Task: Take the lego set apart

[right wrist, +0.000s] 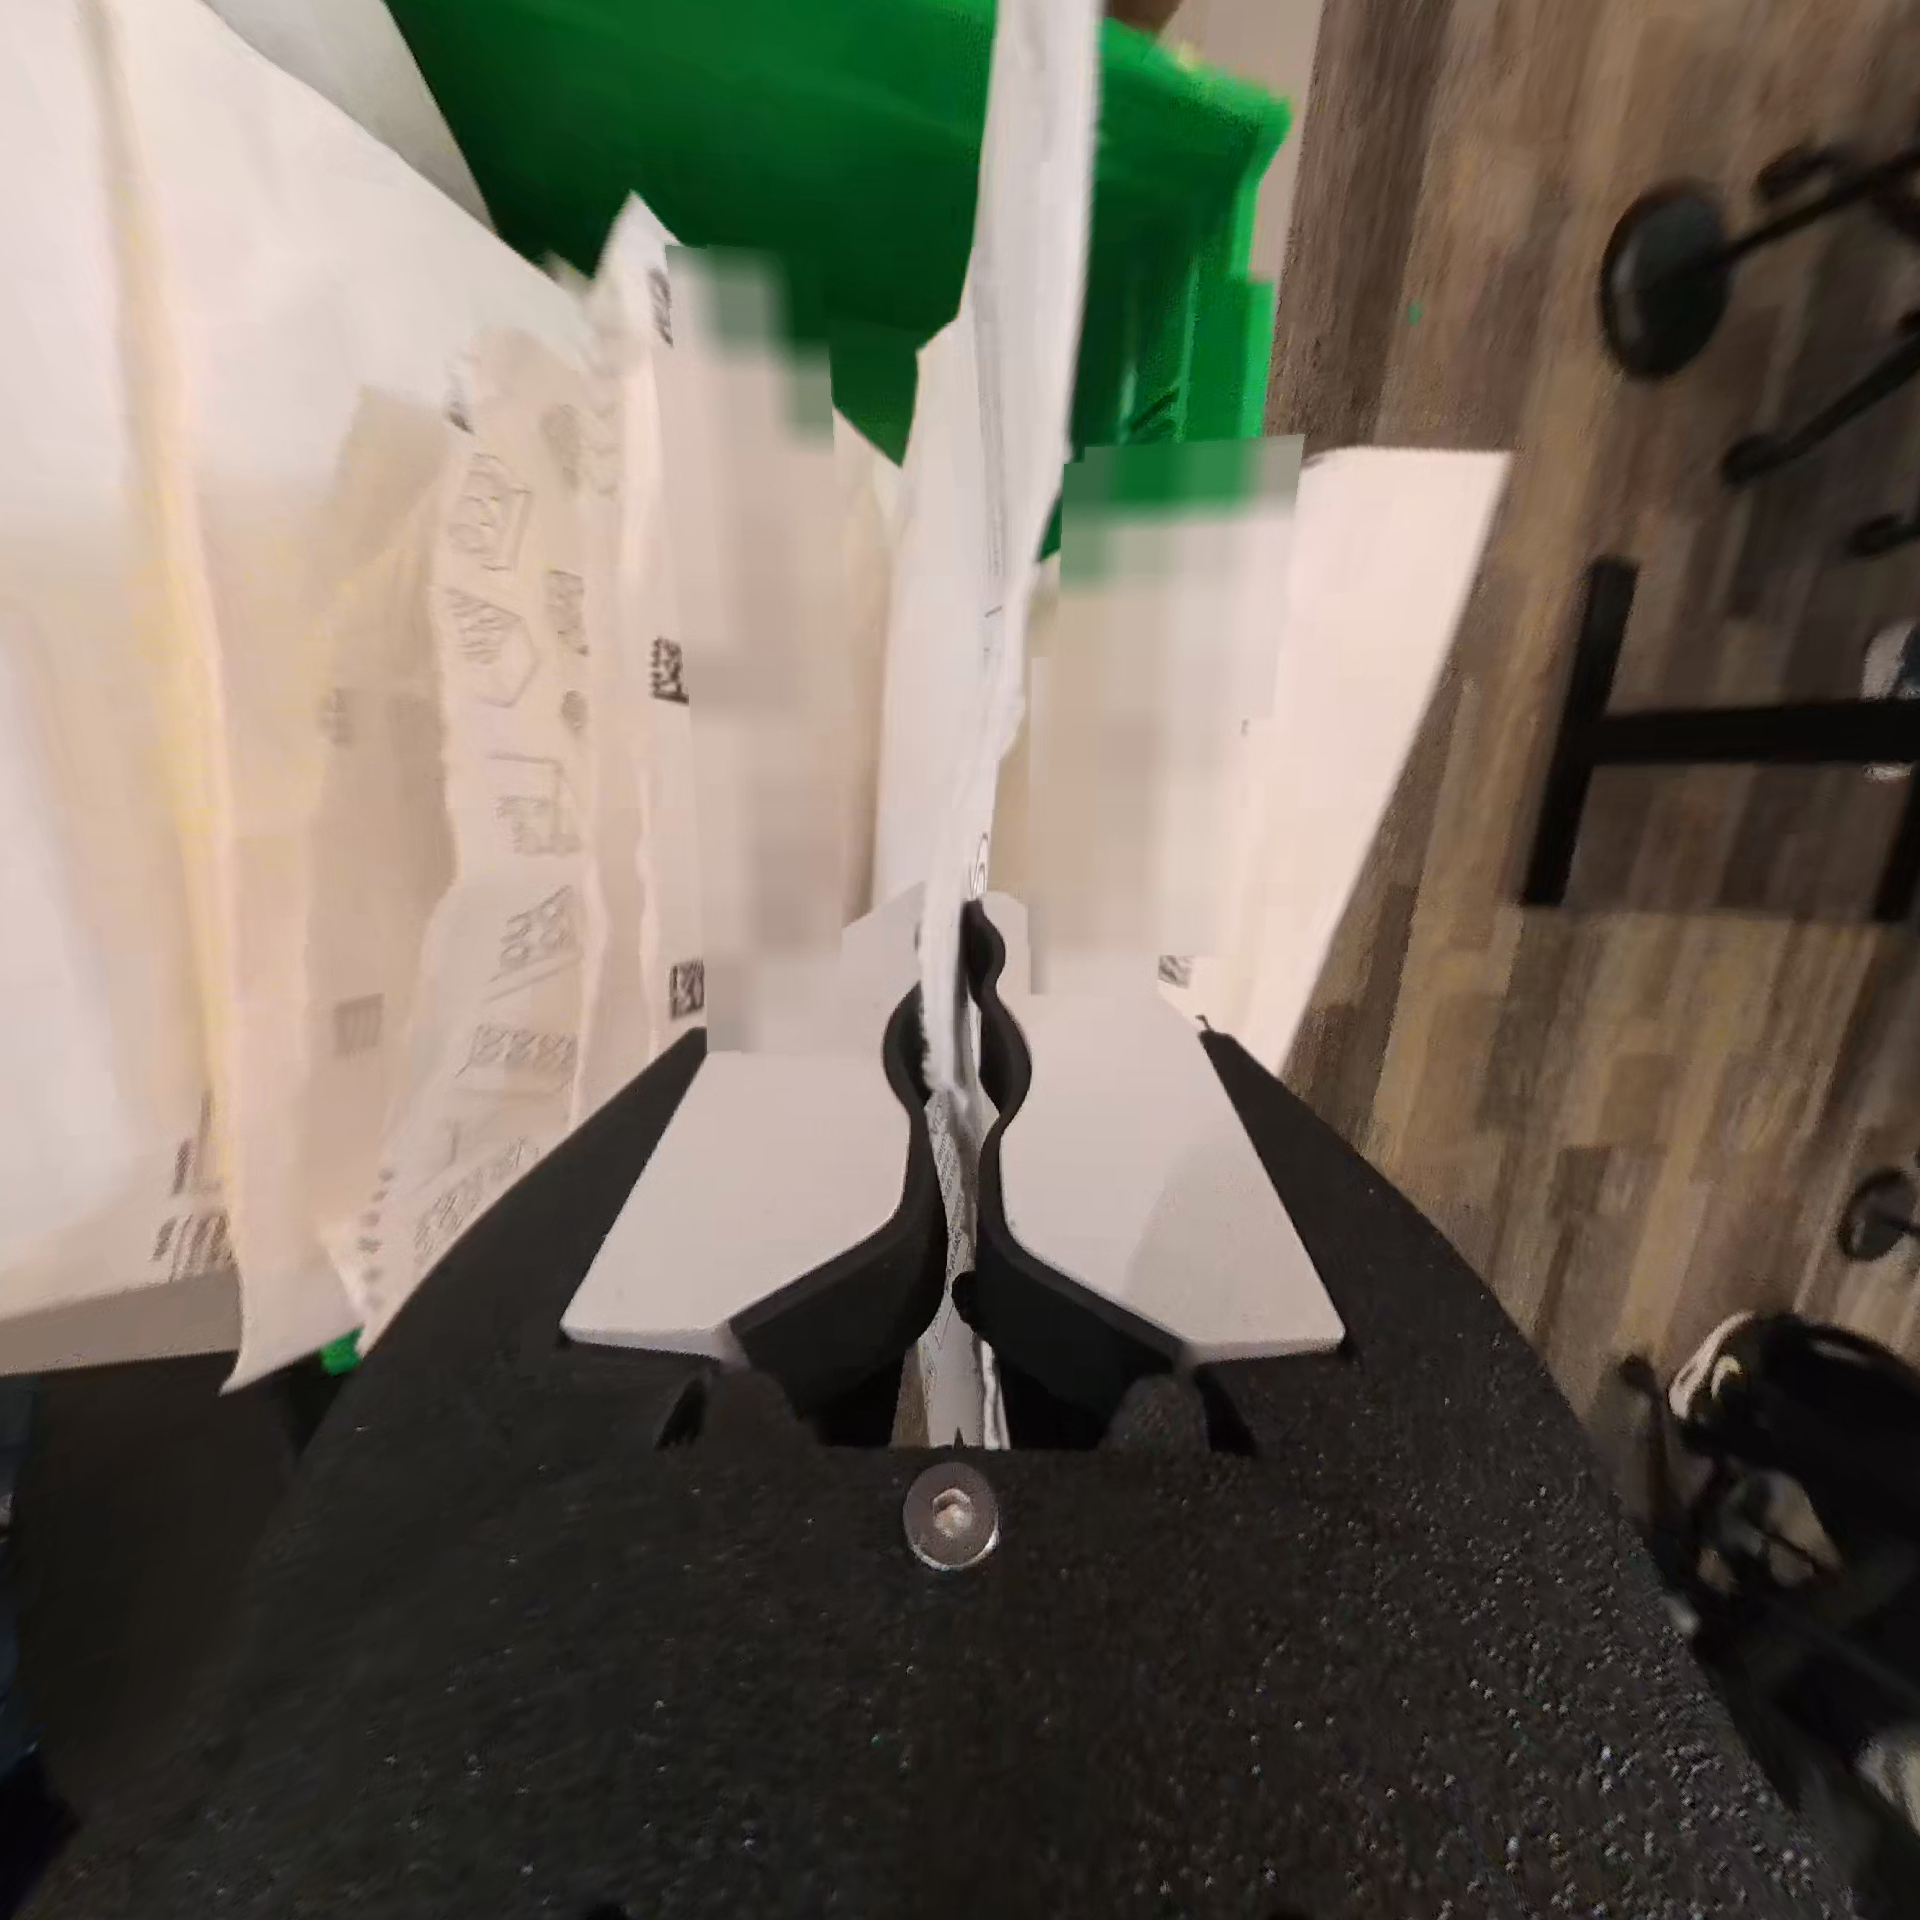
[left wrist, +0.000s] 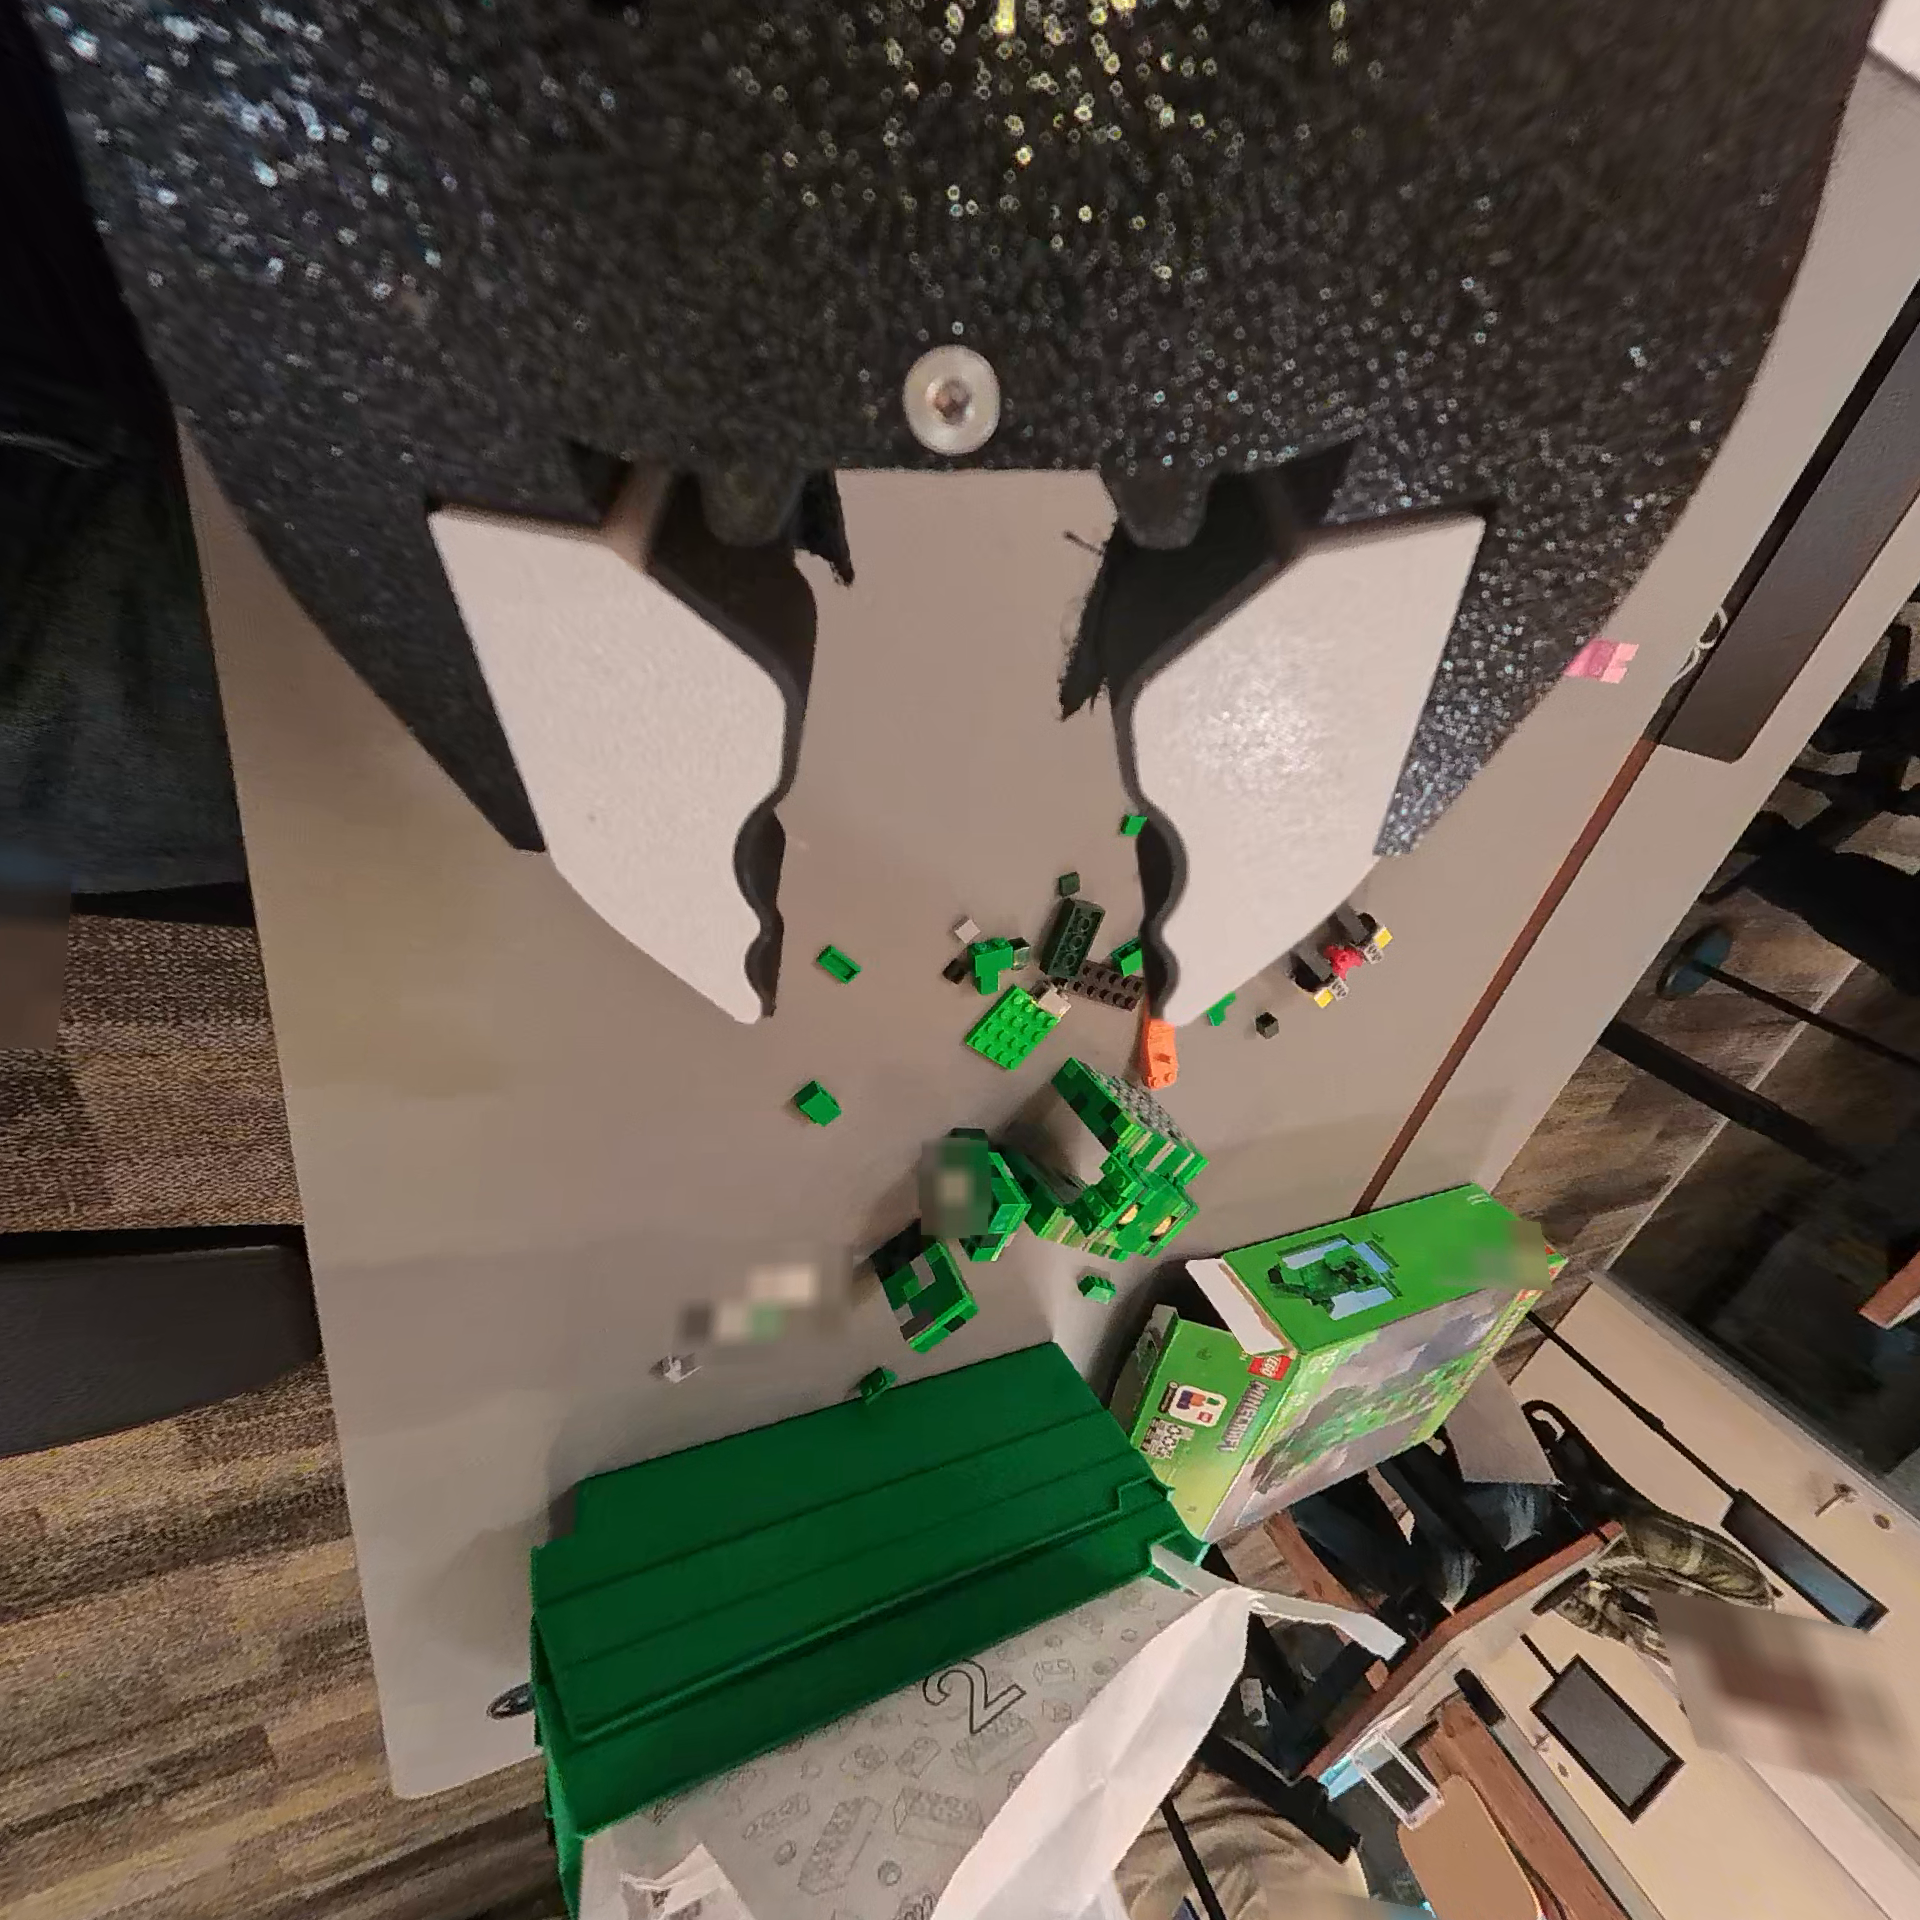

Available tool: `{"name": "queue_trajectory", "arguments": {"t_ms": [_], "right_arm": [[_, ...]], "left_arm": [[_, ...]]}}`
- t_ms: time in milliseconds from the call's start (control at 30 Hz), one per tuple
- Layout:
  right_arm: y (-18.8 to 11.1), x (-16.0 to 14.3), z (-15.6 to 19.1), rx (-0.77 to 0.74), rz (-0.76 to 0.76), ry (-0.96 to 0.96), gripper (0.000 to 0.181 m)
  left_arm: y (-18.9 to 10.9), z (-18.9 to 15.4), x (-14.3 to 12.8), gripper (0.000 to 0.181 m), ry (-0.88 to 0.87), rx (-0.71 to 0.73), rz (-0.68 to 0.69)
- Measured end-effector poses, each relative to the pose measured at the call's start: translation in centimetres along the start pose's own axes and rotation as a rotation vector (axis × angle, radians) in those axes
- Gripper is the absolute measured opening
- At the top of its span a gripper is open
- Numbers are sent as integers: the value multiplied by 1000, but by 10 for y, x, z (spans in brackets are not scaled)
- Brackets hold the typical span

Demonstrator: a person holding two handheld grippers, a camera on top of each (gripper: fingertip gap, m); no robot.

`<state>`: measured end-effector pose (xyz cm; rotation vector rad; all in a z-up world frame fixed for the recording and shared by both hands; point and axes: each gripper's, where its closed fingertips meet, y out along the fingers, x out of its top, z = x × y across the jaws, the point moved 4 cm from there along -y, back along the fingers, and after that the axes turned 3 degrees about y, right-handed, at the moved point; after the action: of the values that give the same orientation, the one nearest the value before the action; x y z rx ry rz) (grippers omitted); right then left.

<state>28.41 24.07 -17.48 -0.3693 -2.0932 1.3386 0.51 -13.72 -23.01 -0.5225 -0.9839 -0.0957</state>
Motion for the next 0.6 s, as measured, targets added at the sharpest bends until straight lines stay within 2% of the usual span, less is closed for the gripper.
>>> {"name": "queue_trajectory", "arguments": {"t_ms": [33,200,333,433,533,600], "right_arm": [[11,0,0,3,37,8,0],[46,0,4,6,126,31,0],[44,1,5,-19,116,-3,0],[26,5,4,-38,9,6,21],[-10,5,6,-57,-165,10,39],[-39,0,20,-21,-288,-30,52]], "left_arm": [[1,0,-1,66,-2,-2,3],[1,0,-5,66,-8,-12,20],[0,1,-8,66,-19,-14,20],[0,2,-11,66,-30,-13,18],[-2,1,-16,63,-44,-8,18],[-3,2,-19,59,-50,-1,10]]}}
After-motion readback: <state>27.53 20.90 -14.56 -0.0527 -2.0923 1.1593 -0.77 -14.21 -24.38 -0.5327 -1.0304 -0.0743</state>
